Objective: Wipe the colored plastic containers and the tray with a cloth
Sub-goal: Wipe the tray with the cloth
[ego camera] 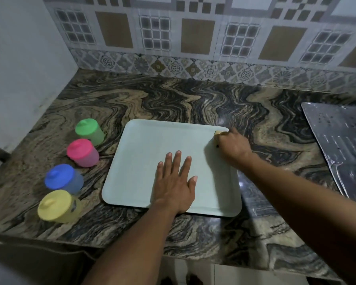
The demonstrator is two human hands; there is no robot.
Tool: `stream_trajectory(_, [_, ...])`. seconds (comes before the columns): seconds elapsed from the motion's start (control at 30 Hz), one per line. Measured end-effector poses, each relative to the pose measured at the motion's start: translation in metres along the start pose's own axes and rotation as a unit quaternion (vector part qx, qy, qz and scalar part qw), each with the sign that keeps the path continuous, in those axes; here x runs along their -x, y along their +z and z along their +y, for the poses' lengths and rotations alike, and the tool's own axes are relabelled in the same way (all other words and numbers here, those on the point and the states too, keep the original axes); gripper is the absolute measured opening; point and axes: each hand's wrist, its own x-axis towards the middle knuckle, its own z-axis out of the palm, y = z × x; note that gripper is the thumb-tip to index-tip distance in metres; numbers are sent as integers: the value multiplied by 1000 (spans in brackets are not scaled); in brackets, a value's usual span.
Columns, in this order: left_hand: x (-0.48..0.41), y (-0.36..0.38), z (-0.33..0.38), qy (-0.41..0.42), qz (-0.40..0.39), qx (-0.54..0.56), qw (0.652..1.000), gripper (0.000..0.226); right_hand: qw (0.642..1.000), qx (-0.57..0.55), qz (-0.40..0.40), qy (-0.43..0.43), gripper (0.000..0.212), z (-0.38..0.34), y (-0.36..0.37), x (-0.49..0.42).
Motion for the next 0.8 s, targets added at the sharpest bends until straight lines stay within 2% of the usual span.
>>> stream_trajectory(0.1, [1, -1, 0, -3, -5, 2, 1000, 65, 997, 64, 50, -15, 35, -8, 17, 30])
stream_trajectory(0.27, [0, -2, 2, -4, -5, 5, 1000, 65, 991, 58, 93, -81, 27, -21, 36, 119])
stream_trajectory(0.33, [0, -1, 2, -6, -5, 4, 1000, 65, 991, 29, 73, -111, 30, -27, 38, 155])
stream_trajectory(0.43, [-1, -1, 2, -8, -6, 5, 1000, 65, 991, -10, -5, -131, 18, -35, 29, 193])
stream_trajectory(0.5, [-1, 0, 1, -9, -4, 4, 1000, 65, 989, -75, -51, -119, 19, -29, 22, 197])
stream_trajectory(0.57, [-1, 1, 1, -9, -5, 6, 1000, 65, 975, -194, -73, -76, 26, -14, 7, 182])
stream_trajectory(0.63, [-1, 0, 2, -8, -8, 3, 1000, 65, 964, -265, -22, -6, 21, 4, -8, 152])
stream_trajectory(0.7, [0, 0, 2, -8, -14, -1, 1000, 65, 955, -282, 74, 49, 18, 20, -17, 112])
stream_trajectory(0.73, [-1, 0, 2, -8, -14, -1, 1000, 64, 958, -267, 84, 60, 19, 25, -21, 94])
stream_trajectory(0.8, [-1, 2, 1, -8, -9, 0, 1000, 64, 978, -197, 55, 46, 31, 25, -22, 71])
